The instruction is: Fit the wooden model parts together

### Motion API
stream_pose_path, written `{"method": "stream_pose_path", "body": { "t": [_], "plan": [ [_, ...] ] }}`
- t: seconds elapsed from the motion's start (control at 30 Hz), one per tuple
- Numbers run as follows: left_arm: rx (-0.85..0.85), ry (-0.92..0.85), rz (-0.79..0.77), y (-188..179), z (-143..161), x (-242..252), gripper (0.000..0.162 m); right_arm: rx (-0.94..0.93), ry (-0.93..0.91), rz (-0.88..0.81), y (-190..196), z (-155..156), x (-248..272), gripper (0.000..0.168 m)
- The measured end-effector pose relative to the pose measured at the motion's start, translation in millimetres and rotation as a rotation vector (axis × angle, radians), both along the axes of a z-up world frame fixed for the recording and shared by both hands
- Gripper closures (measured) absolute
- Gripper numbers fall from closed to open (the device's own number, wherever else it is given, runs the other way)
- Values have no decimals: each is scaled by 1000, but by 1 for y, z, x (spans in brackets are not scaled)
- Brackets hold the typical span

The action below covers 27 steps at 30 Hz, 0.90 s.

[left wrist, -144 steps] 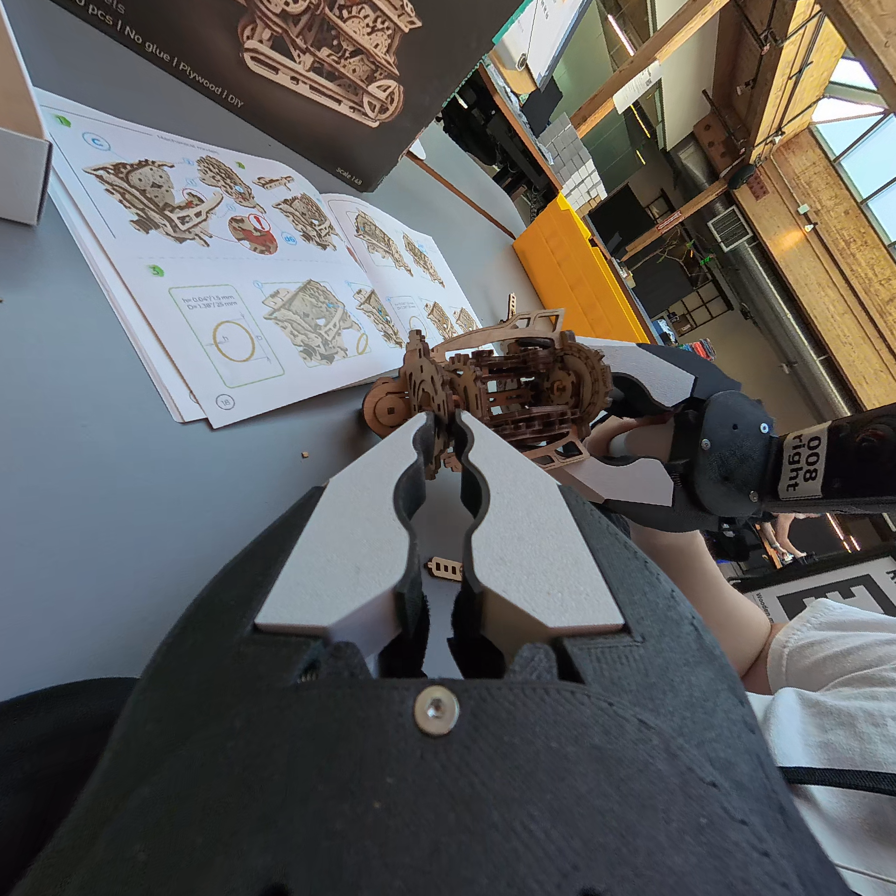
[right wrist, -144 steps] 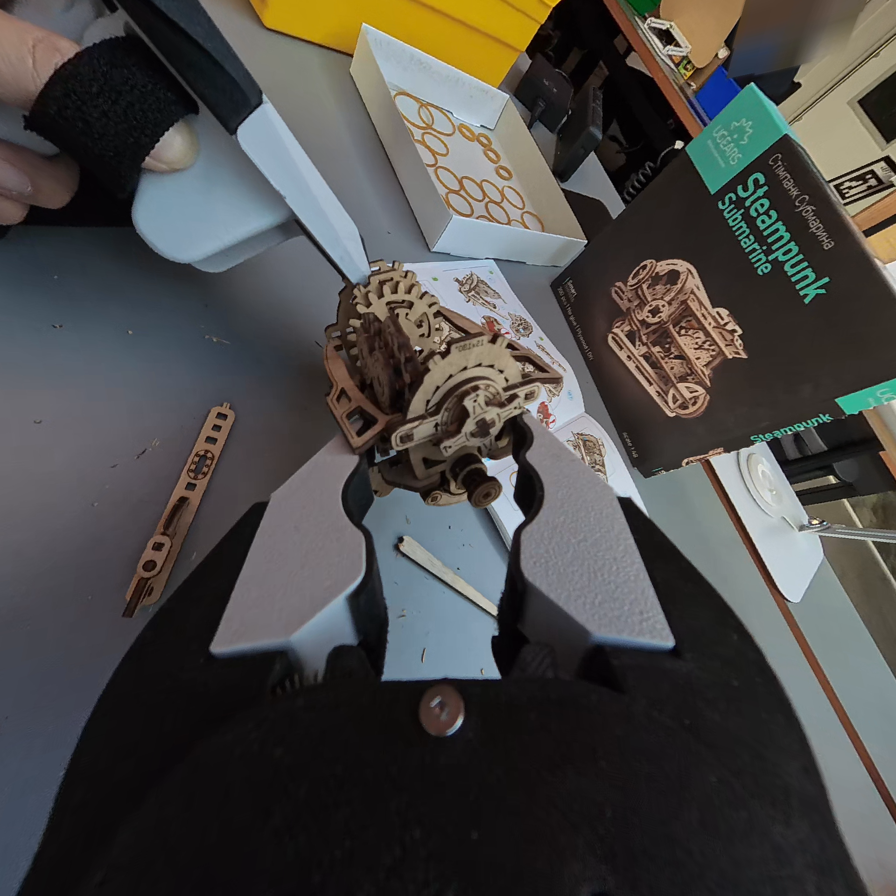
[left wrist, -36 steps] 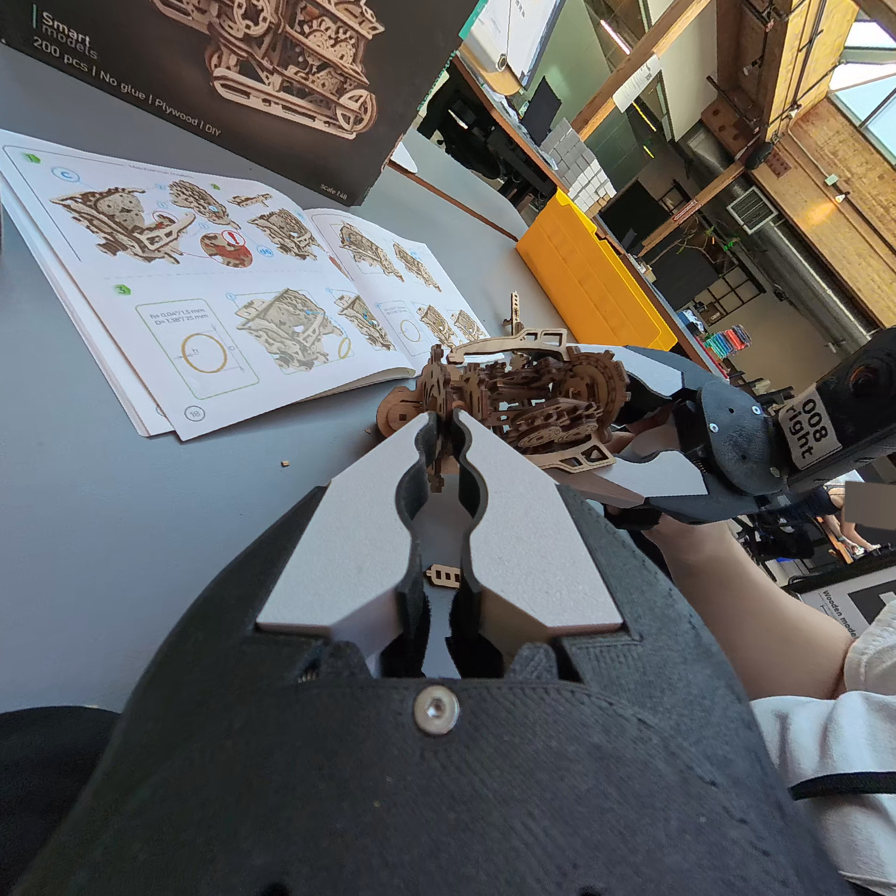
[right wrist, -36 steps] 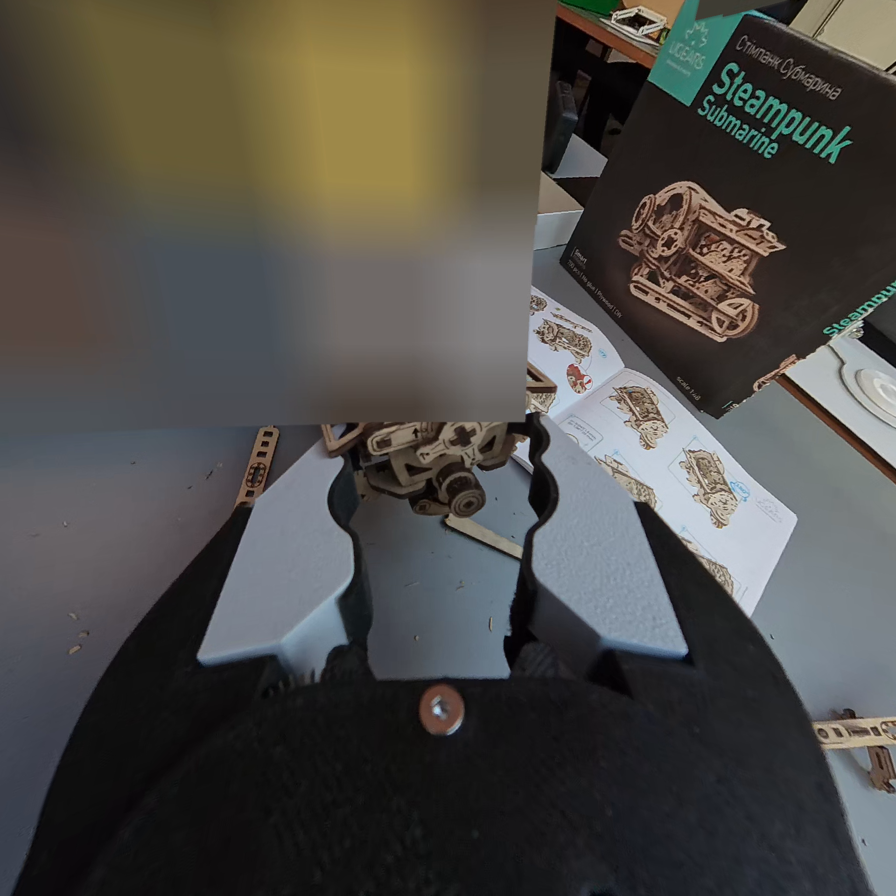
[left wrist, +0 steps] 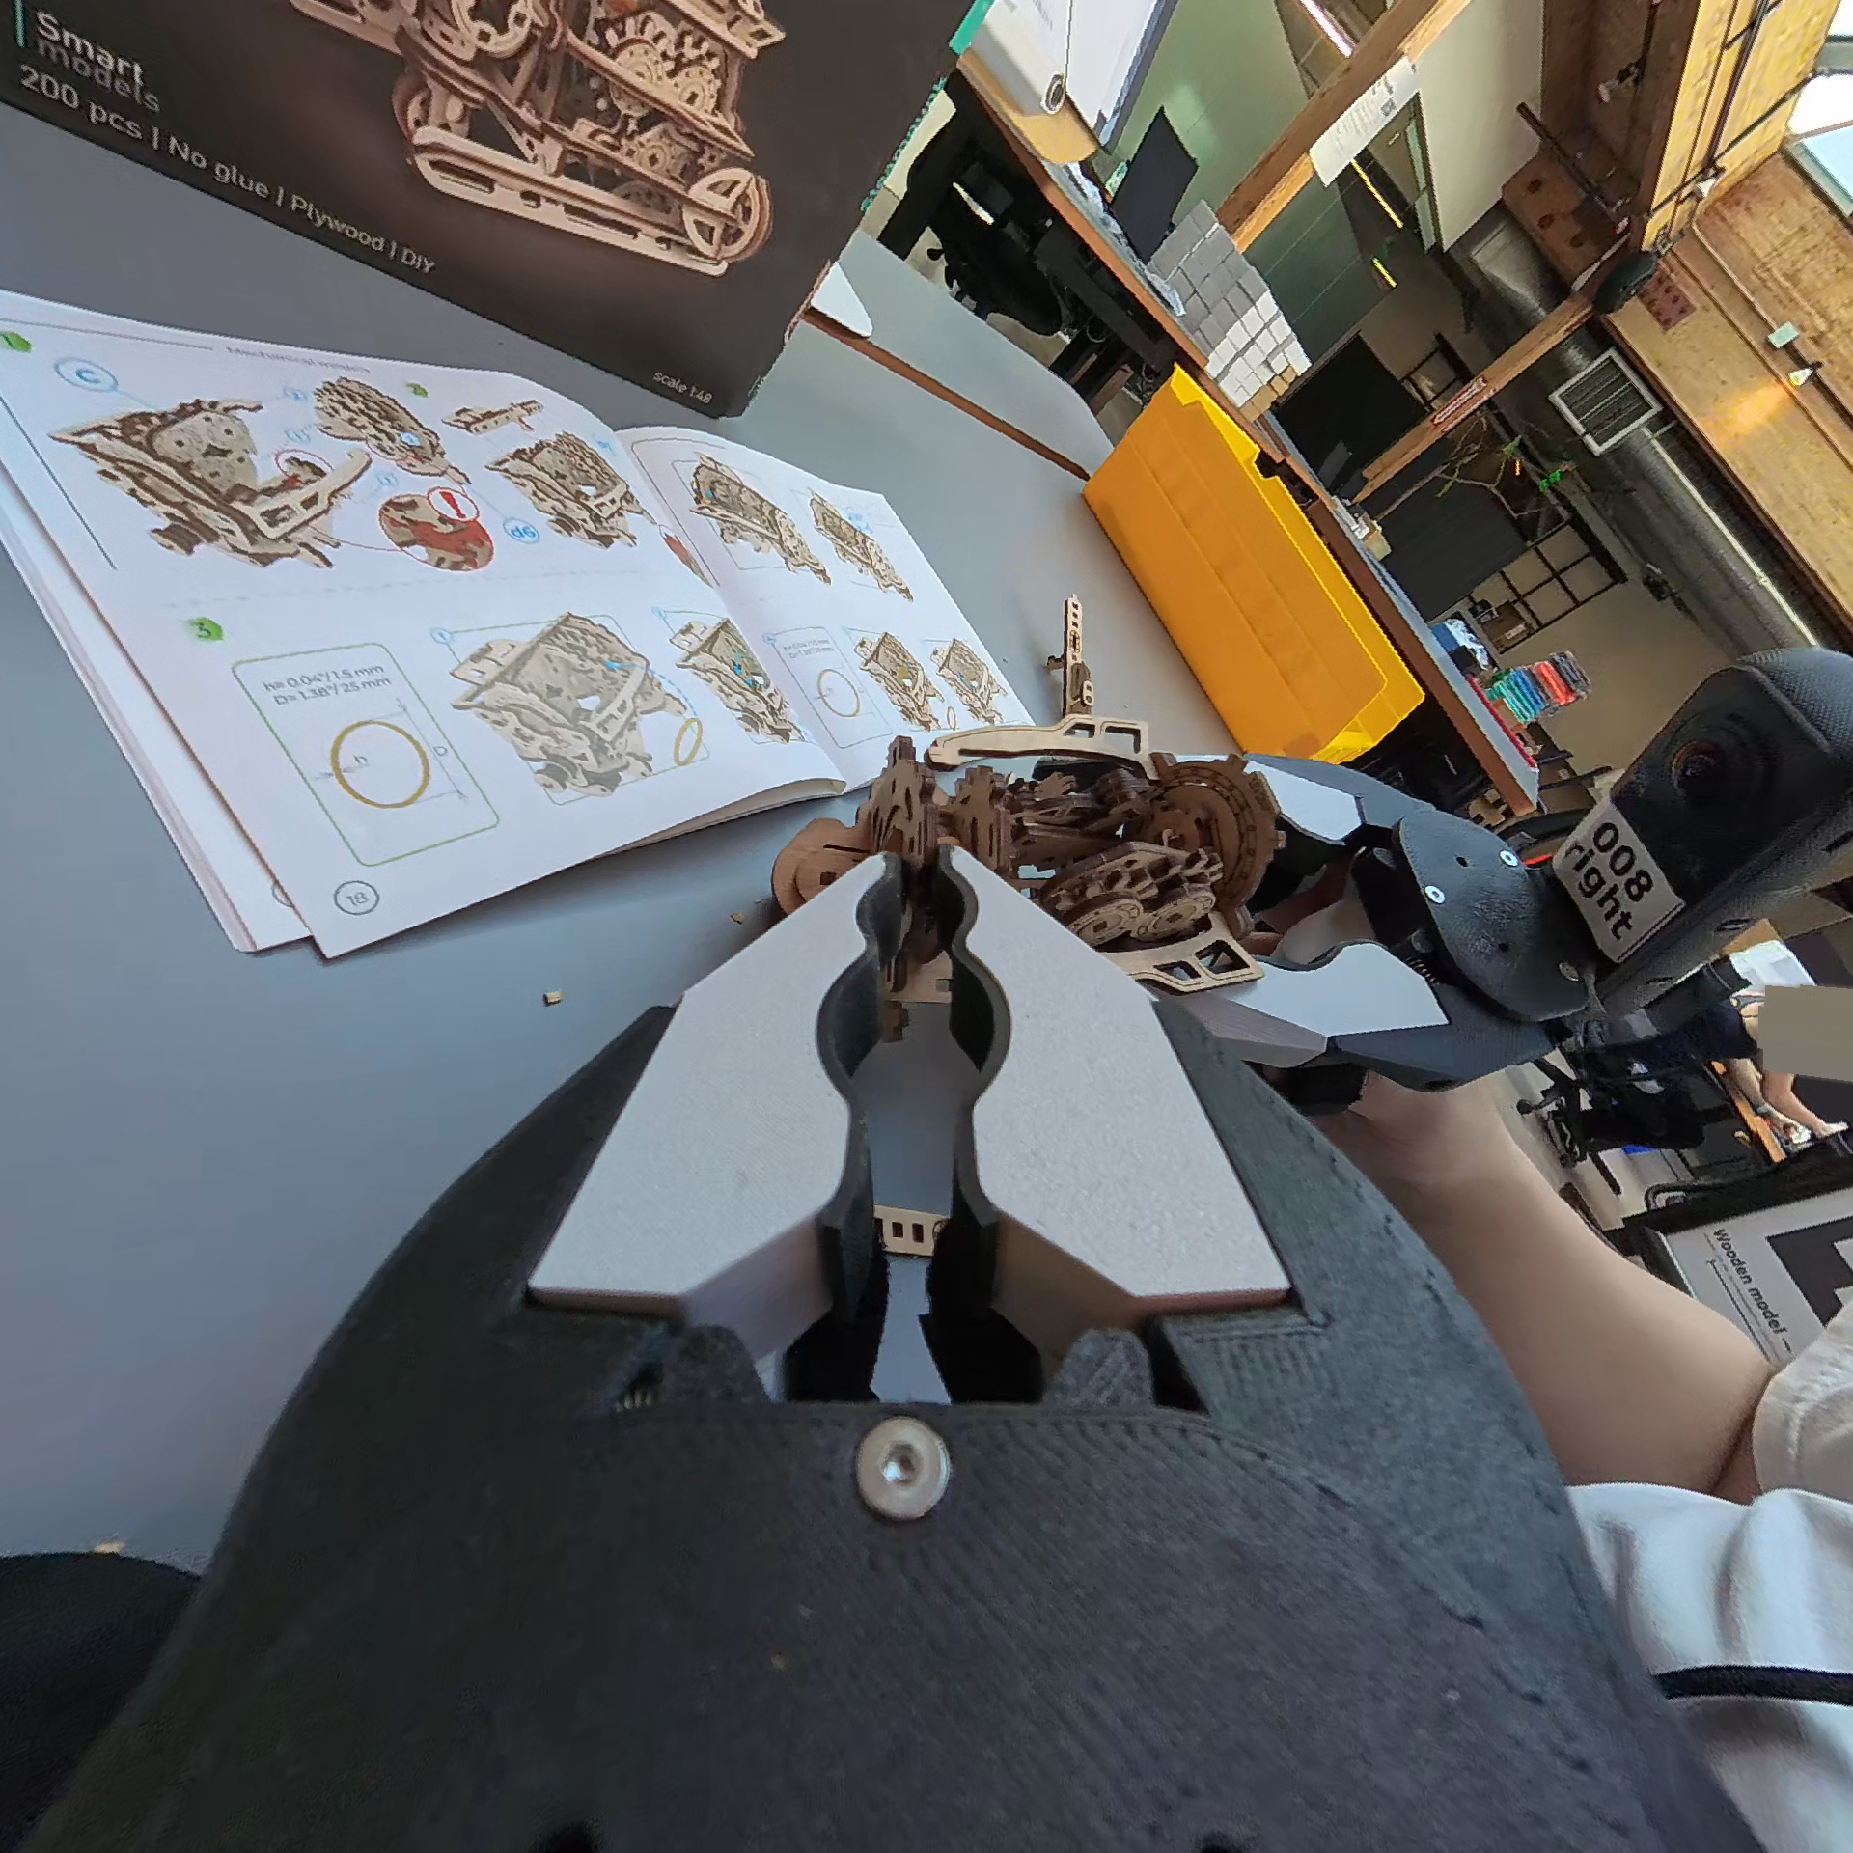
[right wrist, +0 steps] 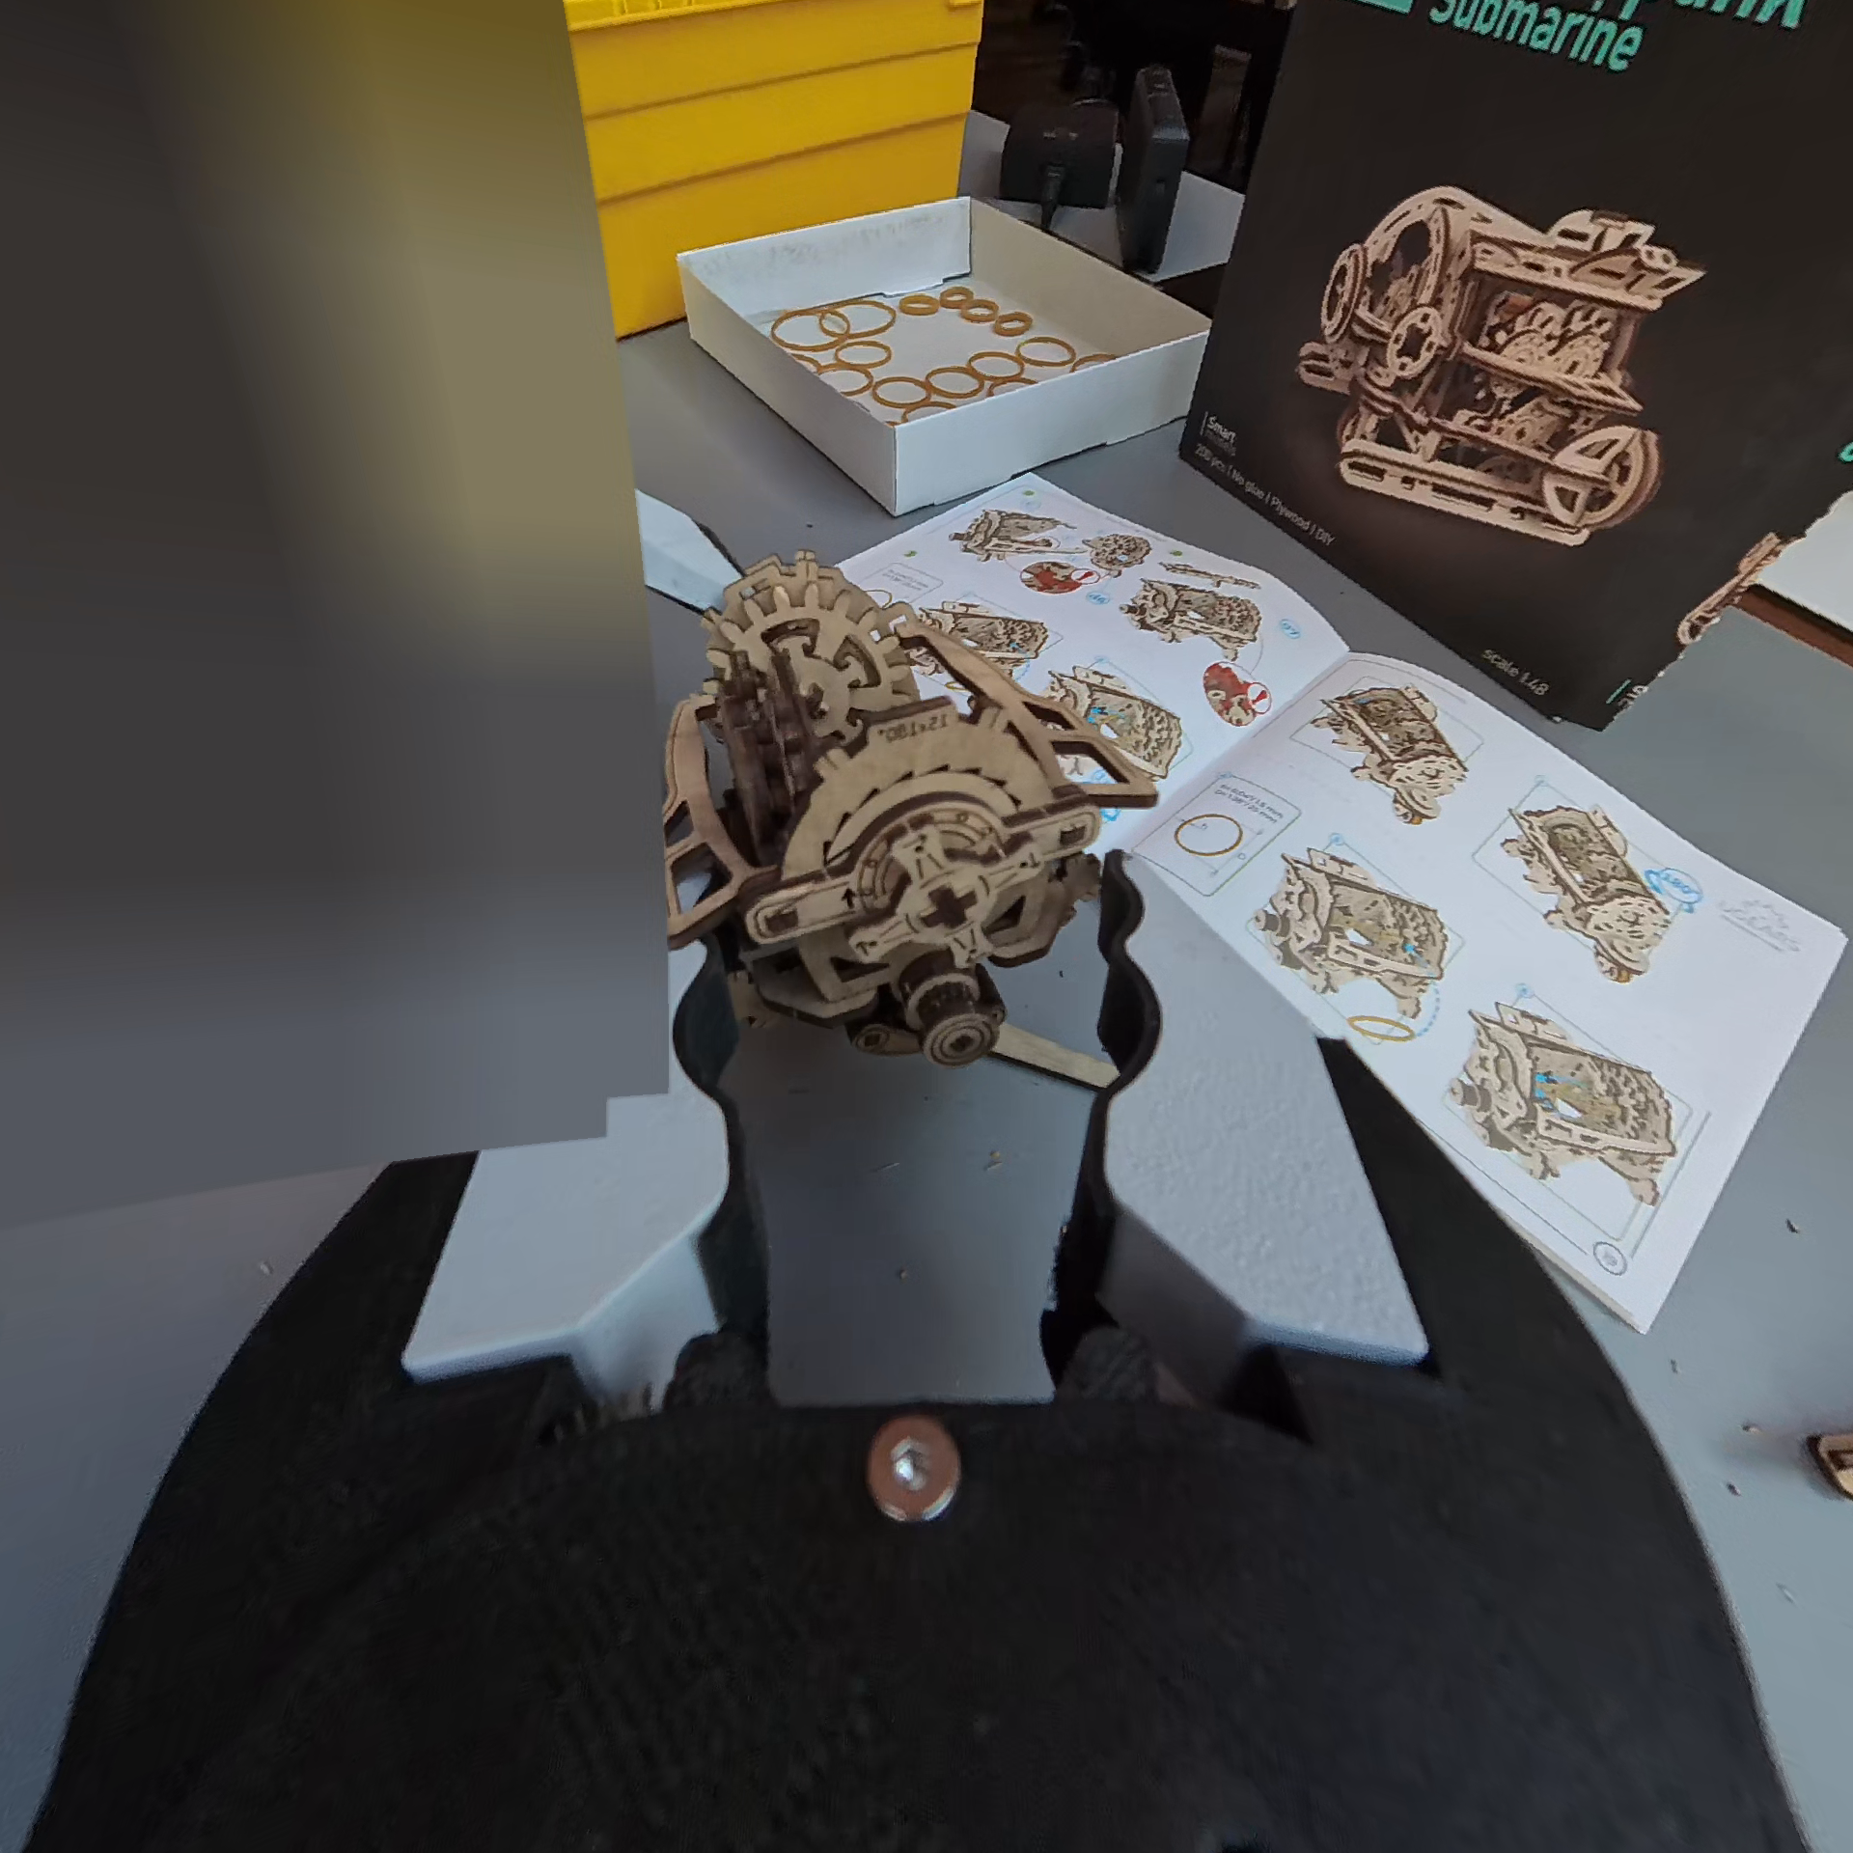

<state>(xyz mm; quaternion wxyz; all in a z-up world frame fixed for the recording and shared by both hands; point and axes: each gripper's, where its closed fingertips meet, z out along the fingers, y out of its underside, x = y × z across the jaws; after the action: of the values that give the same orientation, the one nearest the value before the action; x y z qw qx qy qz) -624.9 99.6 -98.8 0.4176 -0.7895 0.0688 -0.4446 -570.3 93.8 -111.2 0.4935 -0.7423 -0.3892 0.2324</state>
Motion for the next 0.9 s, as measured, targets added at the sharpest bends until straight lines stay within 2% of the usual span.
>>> {"method": "stream_pose_path", "body": {
  "t": [0.03, 0.3, 0.53, 0.9],
  "plan": [
    [-1, -2, -2, 0, 1, 1, 158, -7, 5, -9, 1, 0, 1, 96],
    [-12, -17, -7, 2, 0, 6, 157, 58, -43, -47, 0, -4, -1, 93],
    [-35, -55, -2, 2, -1, 1, 157, 196, -168, -49, -1, -6, -6, 89],
    [-43, -64, -16, 1, -1, 1, 156, 187, -244, -44, 0, -7, -10, 88]
  ]
}}
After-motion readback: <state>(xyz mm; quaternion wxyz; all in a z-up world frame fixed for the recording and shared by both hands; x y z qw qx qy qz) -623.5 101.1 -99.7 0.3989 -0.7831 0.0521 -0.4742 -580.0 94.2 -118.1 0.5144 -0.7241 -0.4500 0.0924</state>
